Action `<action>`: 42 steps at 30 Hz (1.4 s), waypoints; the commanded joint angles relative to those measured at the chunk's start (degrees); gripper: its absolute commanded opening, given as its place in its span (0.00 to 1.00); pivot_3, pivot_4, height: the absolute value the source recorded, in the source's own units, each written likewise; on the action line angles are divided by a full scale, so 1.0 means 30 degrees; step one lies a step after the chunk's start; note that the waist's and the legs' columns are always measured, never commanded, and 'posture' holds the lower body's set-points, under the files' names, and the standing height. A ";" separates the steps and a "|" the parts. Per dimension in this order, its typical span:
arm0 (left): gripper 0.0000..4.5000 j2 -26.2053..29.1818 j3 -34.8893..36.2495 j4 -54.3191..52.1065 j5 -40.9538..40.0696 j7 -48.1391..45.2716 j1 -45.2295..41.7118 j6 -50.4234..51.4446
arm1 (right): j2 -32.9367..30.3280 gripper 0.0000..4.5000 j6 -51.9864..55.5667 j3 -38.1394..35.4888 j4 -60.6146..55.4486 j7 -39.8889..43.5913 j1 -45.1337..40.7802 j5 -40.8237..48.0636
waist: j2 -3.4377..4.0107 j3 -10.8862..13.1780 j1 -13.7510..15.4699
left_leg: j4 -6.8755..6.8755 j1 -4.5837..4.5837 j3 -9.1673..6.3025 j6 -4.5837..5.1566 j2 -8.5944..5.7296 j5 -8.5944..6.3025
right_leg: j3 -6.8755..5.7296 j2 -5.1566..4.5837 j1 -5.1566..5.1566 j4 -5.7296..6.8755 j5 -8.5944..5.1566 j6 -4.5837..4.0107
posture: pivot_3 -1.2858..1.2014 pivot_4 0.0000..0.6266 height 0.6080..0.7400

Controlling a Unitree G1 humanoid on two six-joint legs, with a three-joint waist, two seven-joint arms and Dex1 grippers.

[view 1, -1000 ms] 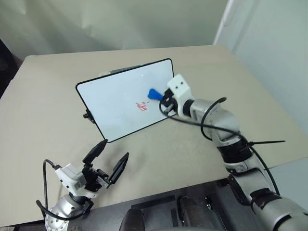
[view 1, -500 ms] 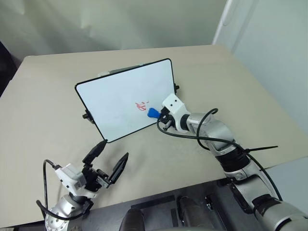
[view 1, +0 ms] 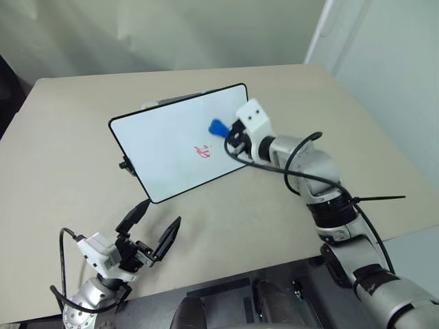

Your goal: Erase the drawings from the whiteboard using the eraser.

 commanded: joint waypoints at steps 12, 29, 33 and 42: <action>1.00 0.0099 0.0354 -0.0158 -0.0298 -0.0082 -0.0191 -0.0125 | 0.0906 0.09 0.0189 -0.1000 0.0086 -0.0654 -0.1426 -0.0233 | 0.0008 0.0005 -0.0077 | 0.0004 0.0004 -0.0024 0.0042 0.0000 -0.0034 | -0.0001 0.0004 -0.0012 0.0046 0.0010 0.0007 | 0.52 0.24 1.00; 1.00 0.0012 0.0284 -0.0296 -0.0266 -0.0029 -0.0049 -0.0160 | 0.0492 0.09 0.1607 0.1489 -0.0322 0.0421 -0.0743 -0.0403 | 0.0009 0.0006 -0.0062 | 0.0002 -0.0002 -0.0026 0.0003 0.0000 -0.0030 | -0.0002 0.0004 -0.0013 0.0045 0.0007 0.0003 | 0.52 0.24 1.00; 1.00 0.0044 0.0343 -0.0196 -0.0286 0.0021 -0.0163 -0.0105 | 0.0847 0.09 0.0853 0.0302 0.0081 -0.0091 -0.1591 -0.0360 | 0.0012 0.0008 -0.0072 | 0.0001 -0.0002 -0.0024 0.0005 0.0000 -0.0031 | -0.0002 0.0004 -0.0015 0.0044 0.0006 0.0004 | 0.52 0.24 1.00; 1.00 0.0072 0.0515 -0.0088 -0.0397 0.0018 -0.0250 -0.0082 | 0.1692 0.09 0.0866 -0.0212 0.0737 -0.0205 -0.3135 -0.0443 | 0.0012 0.0008 -0.0073 | -0.0032 -0.0013 -0.0029 0.0010 0.0000 -0.0035 | -0.0003 0.0003 -0.0039 0.0034 -0.0003 -0.0012 | 0.52 0.24 1.00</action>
